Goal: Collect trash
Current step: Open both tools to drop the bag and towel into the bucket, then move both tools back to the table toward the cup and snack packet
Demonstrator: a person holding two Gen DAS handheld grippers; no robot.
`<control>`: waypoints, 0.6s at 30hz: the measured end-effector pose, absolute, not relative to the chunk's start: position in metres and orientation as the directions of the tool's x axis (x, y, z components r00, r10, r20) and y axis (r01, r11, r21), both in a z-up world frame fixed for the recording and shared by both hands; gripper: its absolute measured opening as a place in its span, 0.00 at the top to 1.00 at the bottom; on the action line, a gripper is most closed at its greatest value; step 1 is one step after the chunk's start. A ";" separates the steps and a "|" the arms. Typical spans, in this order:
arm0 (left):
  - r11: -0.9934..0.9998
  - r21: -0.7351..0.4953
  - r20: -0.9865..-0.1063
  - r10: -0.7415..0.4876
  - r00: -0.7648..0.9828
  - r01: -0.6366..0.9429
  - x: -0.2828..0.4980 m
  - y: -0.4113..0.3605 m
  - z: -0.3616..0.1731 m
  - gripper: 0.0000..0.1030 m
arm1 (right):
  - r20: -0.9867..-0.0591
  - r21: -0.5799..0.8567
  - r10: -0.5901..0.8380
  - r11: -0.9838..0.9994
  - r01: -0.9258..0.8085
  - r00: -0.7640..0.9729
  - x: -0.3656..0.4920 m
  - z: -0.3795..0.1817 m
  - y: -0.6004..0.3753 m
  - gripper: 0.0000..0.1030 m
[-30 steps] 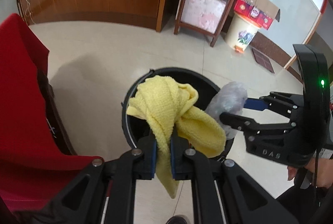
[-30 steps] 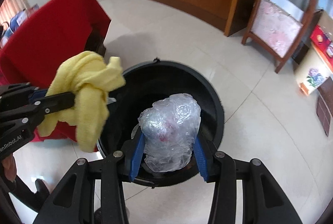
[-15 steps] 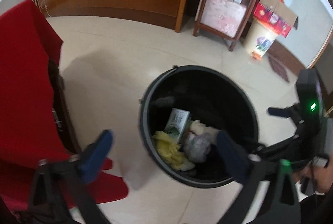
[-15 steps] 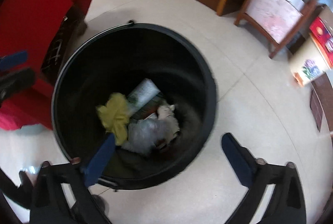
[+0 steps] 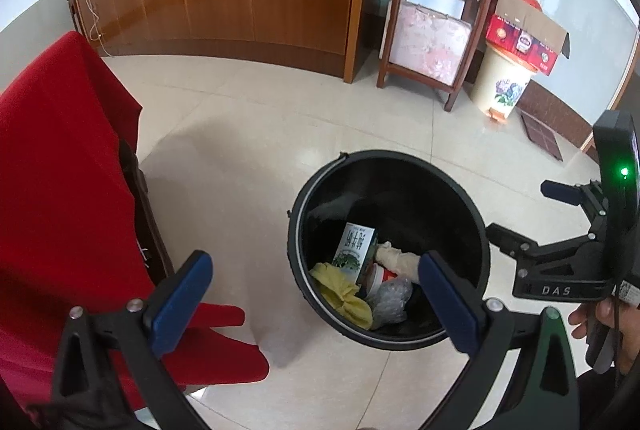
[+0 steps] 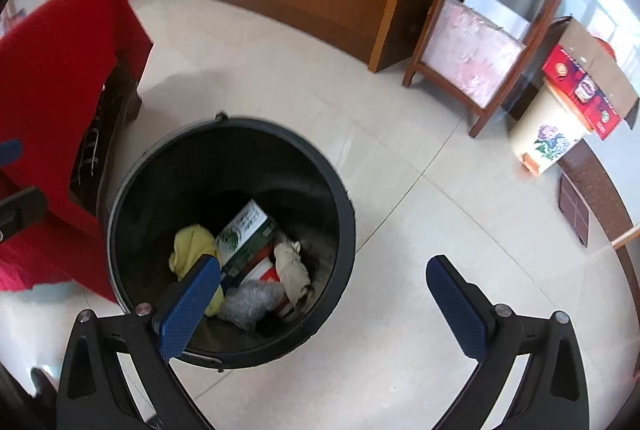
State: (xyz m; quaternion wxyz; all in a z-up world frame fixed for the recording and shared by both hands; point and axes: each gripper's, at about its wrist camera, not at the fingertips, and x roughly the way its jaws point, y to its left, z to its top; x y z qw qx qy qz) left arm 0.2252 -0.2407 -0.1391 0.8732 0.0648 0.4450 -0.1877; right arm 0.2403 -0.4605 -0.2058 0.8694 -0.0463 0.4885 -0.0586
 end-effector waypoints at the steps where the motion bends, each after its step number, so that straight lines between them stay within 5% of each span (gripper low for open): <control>1: 0.921 -0.050 -0.798 -0.269 0.539 0.385 0.224 -0.239 -0.135 0.00 | -0.835 -0.145 -0.158 0.987 0.065 0.527 0.239 -0.202 -0.460 0.00; 11: 0.919 -0.044 -0.750 -0.289 0.595 0.391 0.210 -0.231 -0.090 0.00 | -0.794 -0.182 -0.222 0.975 0.127 0.567 0.232 -0.167 -0.453 0.00; 18: 0.923 -0.077 -0.676 -0.327 0.660 0.378 0.194 -0.209 -0.054 0.00 | -0.759 -0.073 -0.170 0.982 0.177 0.629 0.218 -0.139 -0.449 0.00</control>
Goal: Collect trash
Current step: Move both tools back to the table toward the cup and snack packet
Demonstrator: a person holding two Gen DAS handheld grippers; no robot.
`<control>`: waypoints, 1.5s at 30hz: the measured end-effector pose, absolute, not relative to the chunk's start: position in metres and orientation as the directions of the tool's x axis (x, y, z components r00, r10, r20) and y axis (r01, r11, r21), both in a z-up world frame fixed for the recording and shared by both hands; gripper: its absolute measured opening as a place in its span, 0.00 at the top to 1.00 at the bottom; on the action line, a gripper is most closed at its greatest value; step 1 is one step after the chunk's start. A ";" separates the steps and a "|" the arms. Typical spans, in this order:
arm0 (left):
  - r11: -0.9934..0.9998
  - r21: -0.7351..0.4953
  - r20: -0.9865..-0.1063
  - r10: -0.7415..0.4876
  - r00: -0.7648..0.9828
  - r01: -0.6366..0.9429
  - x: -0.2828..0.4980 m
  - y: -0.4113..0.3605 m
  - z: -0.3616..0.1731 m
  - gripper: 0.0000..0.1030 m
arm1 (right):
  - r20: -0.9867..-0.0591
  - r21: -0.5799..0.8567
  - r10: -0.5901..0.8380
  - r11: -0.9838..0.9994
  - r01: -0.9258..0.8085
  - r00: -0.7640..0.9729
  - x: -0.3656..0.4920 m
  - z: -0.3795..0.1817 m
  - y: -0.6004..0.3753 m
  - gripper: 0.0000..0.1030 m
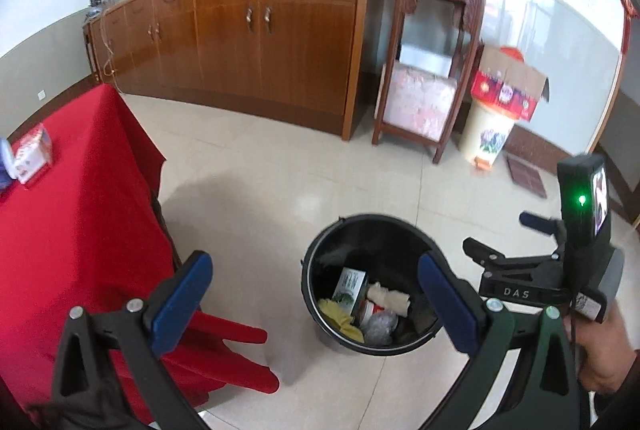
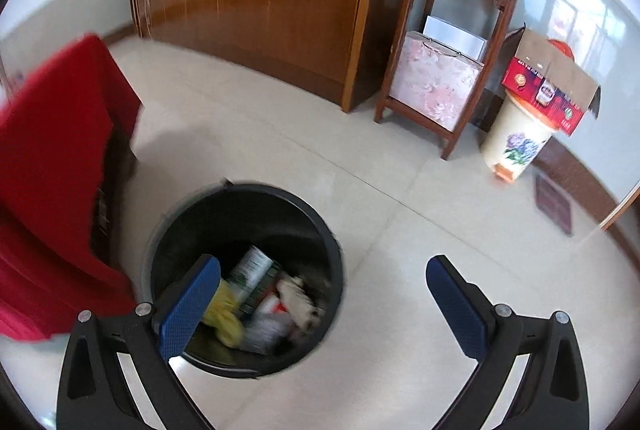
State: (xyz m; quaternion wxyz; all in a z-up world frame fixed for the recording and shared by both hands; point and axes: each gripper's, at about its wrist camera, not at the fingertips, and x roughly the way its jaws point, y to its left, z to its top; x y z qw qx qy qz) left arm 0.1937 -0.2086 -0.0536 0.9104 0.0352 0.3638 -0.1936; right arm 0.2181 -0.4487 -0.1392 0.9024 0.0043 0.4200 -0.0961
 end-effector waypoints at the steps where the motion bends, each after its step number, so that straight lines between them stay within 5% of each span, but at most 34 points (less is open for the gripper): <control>1: 0.925 -0.084 -0.666 -0.329 0.669 0.370 0.192 -0.203 -0.048 0.00 | -0.754 -0.055 -0.159 0.982 0.180 0.638 0.216 -0.135 -0.448 0.00; 12: 0.950 -0.079 -0.620 -0.285 0.731 0.304 0.178 -0.155 -0.027 0.00 | -0.686 -0.065 -0.150 0.987 0.146 0.712 0.193 -0.091 -0.400 0.00; 28: 0.999 -0.009 -0.547 0.024 0.836 -0.035 0.160 -0.017 -0.004 0.00 | -0.687 0.026 0.108 0.992 -0.124 0.718 0.229 -0.042 -0.275 0.00; 45: 0.931 -0.036 -0.563 0.280 0.778 -0.362 0.185 0.126 -0.011 0.00 | -0.641 -0.015 0.324 0.901 -0.433 0.695 0.288 -0.015 -0.090 0.00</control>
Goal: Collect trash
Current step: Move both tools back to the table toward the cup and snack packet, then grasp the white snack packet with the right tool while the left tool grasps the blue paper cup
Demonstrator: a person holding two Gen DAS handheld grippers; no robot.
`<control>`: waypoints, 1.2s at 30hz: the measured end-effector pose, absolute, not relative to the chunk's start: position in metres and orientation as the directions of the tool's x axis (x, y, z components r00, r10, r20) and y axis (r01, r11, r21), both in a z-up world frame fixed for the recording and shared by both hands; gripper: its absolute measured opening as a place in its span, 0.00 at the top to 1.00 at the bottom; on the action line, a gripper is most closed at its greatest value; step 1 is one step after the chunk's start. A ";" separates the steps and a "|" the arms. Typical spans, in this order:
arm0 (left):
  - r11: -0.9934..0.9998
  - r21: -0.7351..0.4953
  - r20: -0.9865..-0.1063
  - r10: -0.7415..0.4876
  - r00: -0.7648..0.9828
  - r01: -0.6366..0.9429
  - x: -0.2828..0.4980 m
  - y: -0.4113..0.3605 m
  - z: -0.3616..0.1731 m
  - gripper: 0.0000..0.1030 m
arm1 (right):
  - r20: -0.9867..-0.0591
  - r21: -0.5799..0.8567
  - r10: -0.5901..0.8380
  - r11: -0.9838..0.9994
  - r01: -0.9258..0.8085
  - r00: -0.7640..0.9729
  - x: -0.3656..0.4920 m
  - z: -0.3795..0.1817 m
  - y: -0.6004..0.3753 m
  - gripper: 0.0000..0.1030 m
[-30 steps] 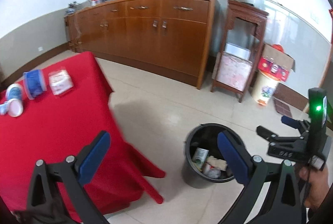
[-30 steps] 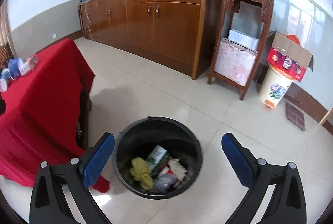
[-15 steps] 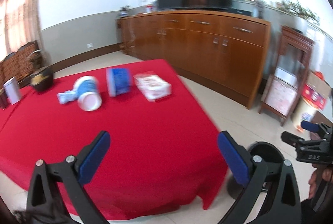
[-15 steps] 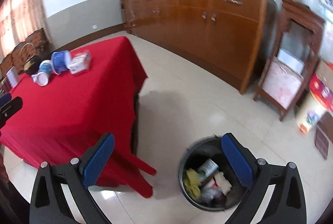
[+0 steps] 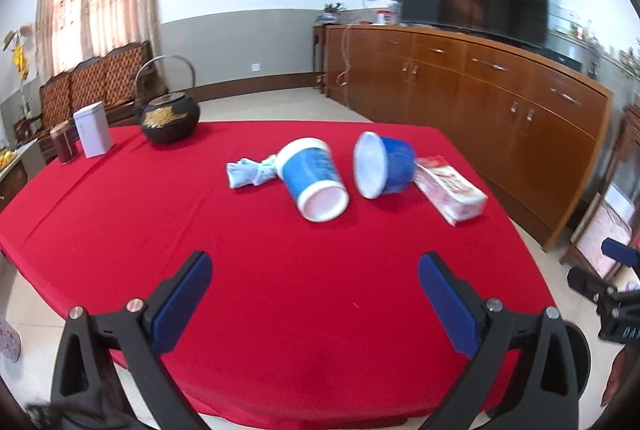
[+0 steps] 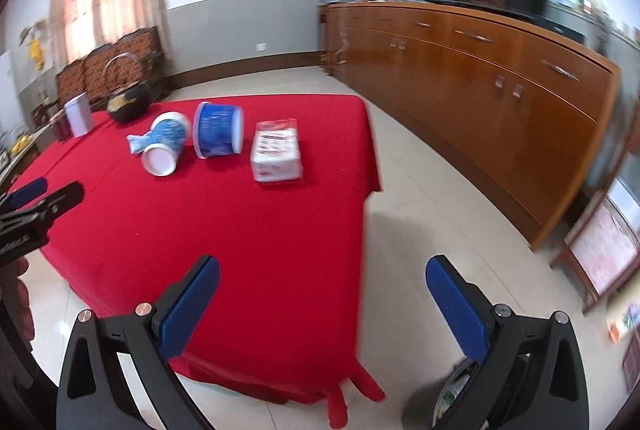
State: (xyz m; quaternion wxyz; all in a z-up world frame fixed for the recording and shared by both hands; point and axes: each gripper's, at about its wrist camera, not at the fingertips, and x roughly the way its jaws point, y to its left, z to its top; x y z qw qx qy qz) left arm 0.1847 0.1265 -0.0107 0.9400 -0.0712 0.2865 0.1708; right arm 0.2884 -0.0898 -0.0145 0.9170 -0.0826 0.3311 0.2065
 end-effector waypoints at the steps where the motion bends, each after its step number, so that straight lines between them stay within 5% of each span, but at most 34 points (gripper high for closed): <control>1: 0.930 -0.037 -0.564 0.284 0.775 -0.367 0.189 0.130 -0.011 0.00 | -0.644 -0.020 0.329 0.895 -0.445 0.691 0.295 -0.015 -0.080 0.00; 17: 0.927 0.002 -0.643 0.289 0.709 -0.375 0.291 0.155 -0.044 0.02 | -0.738 -0.031 0.322 0.862 -0.507 0.593 0.425 -0.054 0.015 0.14; 22: 0.928 -0.026 -0.675 0.259 0.691 -0.373 0.315 0.162 -0.051 0.06 | -0.775 -0.025 0.309 0.857 -0.515 0.551 0.457 -0.071 0.037 0.27; 28: 0.930 -0.082 -0.713 0.197 0.673 -0.359 0.328 0.169 -0.057 0.21 | -0.786 0.006 0.322 0.858 -0.514 0.529 0.471 -0.075 0.042 0.47; 31: 0.933 -0.121 -0.726 0.149 0.671 -0.339 0.327 0.173 -0.059 0.37 | -0.781 0.004 0.324 0.857 -0.515 0.533 0.468 -0.074 0.040 0.47; 36: 0.946 -0.099 -0.701 0.154 0.696 -0.309 0.304 0.166 -0.053 0.41 | -0.760 0.013 0.344 0.856 -0.516 0.552 0.459 -0.067 0.030 0.48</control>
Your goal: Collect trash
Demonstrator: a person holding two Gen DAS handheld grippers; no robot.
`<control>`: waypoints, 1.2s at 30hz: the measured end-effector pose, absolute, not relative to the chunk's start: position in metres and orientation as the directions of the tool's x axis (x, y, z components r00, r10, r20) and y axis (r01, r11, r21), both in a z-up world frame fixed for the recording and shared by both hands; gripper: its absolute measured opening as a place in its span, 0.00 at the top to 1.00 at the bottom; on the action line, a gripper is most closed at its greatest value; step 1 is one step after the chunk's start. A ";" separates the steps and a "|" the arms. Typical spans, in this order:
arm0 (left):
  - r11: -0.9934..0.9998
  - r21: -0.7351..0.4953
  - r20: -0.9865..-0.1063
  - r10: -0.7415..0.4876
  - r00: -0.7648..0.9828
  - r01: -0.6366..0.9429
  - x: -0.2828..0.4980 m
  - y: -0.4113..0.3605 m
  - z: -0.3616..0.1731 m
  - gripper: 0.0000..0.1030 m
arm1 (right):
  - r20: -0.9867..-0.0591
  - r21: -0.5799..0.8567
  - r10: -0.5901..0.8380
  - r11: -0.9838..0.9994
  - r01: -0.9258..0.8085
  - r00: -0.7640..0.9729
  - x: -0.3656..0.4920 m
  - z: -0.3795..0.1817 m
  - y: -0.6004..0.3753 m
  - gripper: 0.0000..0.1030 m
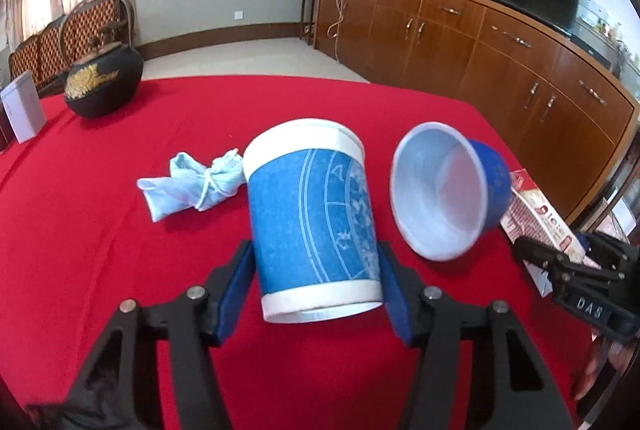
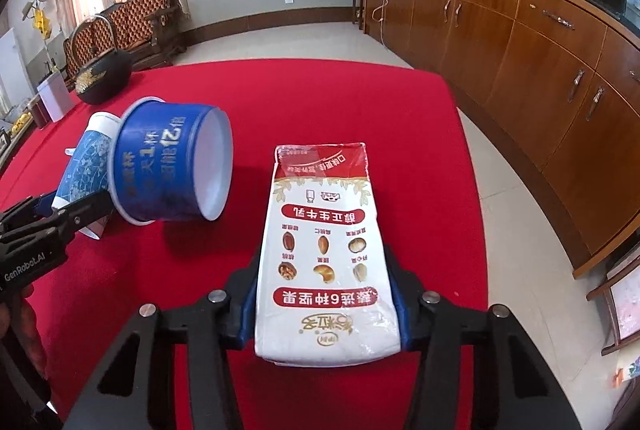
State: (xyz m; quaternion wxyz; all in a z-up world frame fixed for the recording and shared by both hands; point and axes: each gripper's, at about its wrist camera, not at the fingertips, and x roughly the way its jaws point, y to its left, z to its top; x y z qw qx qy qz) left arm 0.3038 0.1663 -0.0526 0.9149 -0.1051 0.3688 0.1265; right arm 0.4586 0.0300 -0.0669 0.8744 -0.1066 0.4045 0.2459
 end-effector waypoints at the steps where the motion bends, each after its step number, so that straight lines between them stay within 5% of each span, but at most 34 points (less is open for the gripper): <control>1: 0.947 -0.094 -0.695 0.157 0.702 -0.306 0.297 0.166 -0.051 0.42 | -0.755 0.012 0.345 0.857 -0.515 0.557 0.455 -0.065 0.026 0.49; 16: 0.963 -0.056 -0.638 0.169 0.752 -0.264 0.228 0.140 -0.018 0.42 | -0.695 0.017 0.349 0.882 -0.470 0.629 0.388 -0.021 -0.026 0.49; 36: 0.994 -0.066 -0.596 0.032 0.802 -0.089 0.171 0.060 0.002 0.42 | -0.667 0.009 0.257 0.941 -0.337 0.699 0.276 0.003 -0.137 0.49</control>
